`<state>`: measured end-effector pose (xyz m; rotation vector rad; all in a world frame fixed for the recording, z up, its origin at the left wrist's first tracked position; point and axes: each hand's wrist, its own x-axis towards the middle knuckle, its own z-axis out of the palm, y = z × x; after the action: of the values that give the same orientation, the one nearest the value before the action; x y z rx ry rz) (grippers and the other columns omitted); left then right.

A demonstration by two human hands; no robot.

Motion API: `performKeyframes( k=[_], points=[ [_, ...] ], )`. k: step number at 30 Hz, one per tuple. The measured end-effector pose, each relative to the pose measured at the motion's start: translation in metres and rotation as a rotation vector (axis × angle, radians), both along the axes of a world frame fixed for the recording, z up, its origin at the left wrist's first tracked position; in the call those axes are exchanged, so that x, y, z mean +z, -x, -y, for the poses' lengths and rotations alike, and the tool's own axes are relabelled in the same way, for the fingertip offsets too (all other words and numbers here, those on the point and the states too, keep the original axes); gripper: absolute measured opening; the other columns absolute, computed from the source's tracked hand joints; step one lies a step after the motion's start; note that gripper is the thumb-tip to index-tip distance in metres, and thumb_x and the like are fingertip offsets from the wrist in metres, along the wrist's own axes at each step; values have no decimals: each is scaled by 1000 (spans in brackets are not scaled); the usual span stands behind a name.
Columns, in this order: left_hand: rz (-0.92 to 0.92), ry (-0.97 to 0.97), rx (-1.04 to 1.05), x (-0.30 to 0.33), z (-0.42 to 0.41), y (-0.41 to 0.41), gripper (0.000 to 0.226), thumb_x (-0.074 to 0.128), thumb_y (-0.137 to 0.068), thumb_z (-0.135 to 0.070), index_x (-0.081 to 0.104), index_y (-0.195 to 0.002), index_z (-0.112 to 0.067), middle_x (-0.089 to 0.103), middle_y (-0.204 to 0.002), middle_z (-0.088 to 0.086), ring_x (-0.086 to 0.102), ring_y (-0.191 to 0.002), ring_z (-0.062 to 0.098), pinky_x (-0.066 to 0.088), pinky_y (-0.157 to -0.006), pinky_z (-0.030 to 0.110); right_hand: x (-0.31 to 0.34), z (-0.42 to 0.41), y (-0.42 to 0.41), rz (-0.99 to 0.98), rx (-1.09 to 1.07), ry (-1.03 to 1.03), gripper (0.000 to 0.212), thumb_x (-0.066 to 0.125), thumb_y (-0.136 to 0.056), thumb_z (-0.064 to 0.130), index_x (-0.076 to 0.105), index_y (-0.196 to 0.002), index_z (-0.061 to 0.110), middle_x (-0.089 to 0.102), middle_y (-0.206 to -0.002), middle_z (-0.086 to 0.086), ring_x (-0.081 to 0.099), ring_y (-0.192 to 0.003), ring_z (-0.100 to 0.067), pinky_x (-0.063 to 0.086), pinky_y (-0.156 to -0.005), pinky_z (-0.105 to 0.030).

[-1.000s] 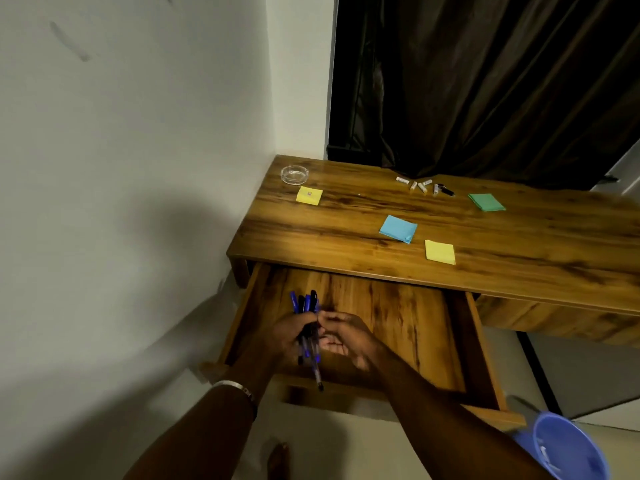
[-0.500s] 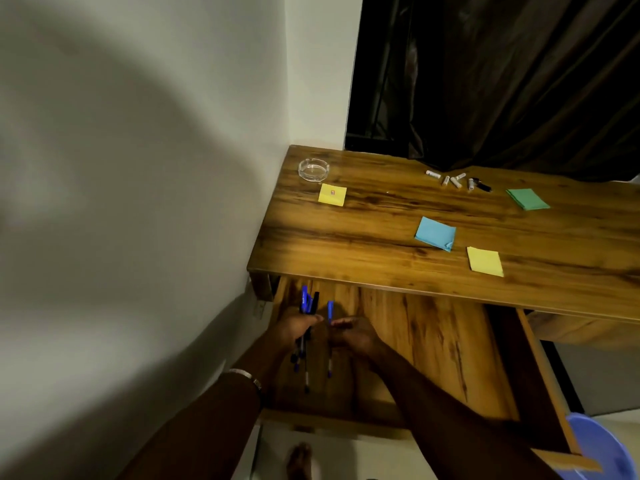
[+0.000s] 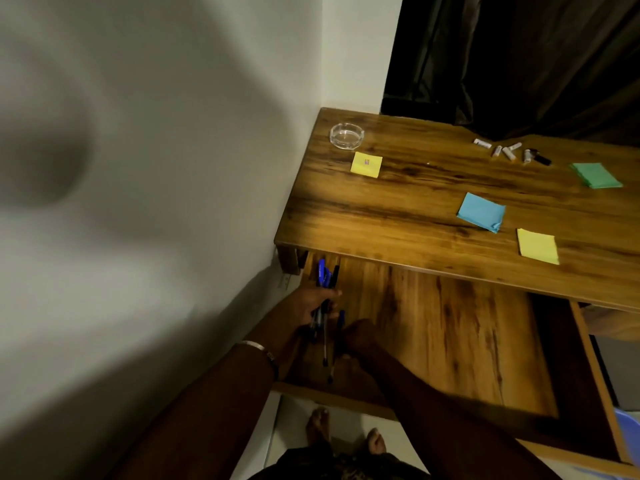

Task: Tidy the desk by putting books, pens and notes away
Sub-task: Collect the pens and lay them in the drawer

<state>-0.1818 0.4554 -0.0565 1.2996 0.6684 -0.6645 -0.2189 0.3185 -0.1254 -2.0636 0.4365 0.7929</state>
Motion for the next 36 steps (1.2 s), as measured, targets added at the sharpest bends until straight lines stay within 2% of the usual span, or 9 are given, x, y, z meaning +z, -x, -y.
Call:
performKeyframes(
  k=[5,9,11,14,21,26,29,32,36],
  points=[
    [8,37,32,-4,-4,-1,34,66,-85,-4,56,-118,-3,59,-79,9,59,-69,16,59,-57,30,1,-16,-5,45,138,139,20,62,-90,9,70,-98,-7,70,-102,-20,67,-96,-31,50,-67,-23],
    [22,52,20,-4,-6,-2,39,68,-84,-4,54,-120,-3,62,-85,9,62,-74,17,60,-63,33,-12,-22,0,47,172,241,28,51,-97,13,60,-117,-4,61,-123,-20,59,-114,-29,45,-93,-30],
    [25,54,14,-5,-7,-2,37,68,-84,-4,55,-119,-4,63,-85,9,63,-76,18,60,-64,34,-11,-20,1,30,189,263,23,47,-99,13,60,-112,-1,59,-121,-14,56,-108,-22,46,-84,-28],
    [12,54,-7,-9,-7,-1,23,67,-86,-6,58,-107,-3,62,-81,9,63,-73,17,59,-62,32,-20,-15,-2,13,200,300,31,50,-97,19,39,-68,16,51,-93,-3,47,-81,-12,30,-50,-14],
    [-8,42,-43,-14,-6,-1,5,66,-87,-9,61,-87,-6,63,-77,7,63,-72,17,57,-69,31,-17,-8,-6,21,257,255,40,56,-93,16,33,-65,33,62,-112,-6,58,-114,-26,44,-87,-28],
    [5,40,-33,-11,-6,-1,7,65,-86,-6,61,-92,-7,63,-80,8,63,-74,20,56,-66,34,-28,-12,-2,38,218,322,18,48,-99,17,61,-100,5,62,-108,-8,59,-90,-15,45,-69,-21],
    [-4,35,-19,-10,-3,-4,24,68,-84,-6,59,-107,-6,63,-83,10,63,-75,22,57,-63,34,-27,-6,-5,28,22,170,26,58,-94,32,60,-84,8,66,-112,-18,61,-87,-23,50,-67,-30],
    [-11,-5,-31,-8,4,-7,37,72,-81,-8,58,-114,-5,66,-98,14,65,-89,31,55,-69,37,-10,4,-8,87,-300,-137,28,57,-94,35,61,-99,8,65,-110,-16,63,-88,-25,56,-80,-41],
    [48,-80,-87,-13,19,-8,52,79,-74,-15,57,-118,1,64,-116,17,64,-106,32,57,-65,33,10,28,-18,142,-220,-444,40,57,-89,52,71,-102,17,73,-102,-4,70,-91,-18,58,-80,-35]
  ],
)
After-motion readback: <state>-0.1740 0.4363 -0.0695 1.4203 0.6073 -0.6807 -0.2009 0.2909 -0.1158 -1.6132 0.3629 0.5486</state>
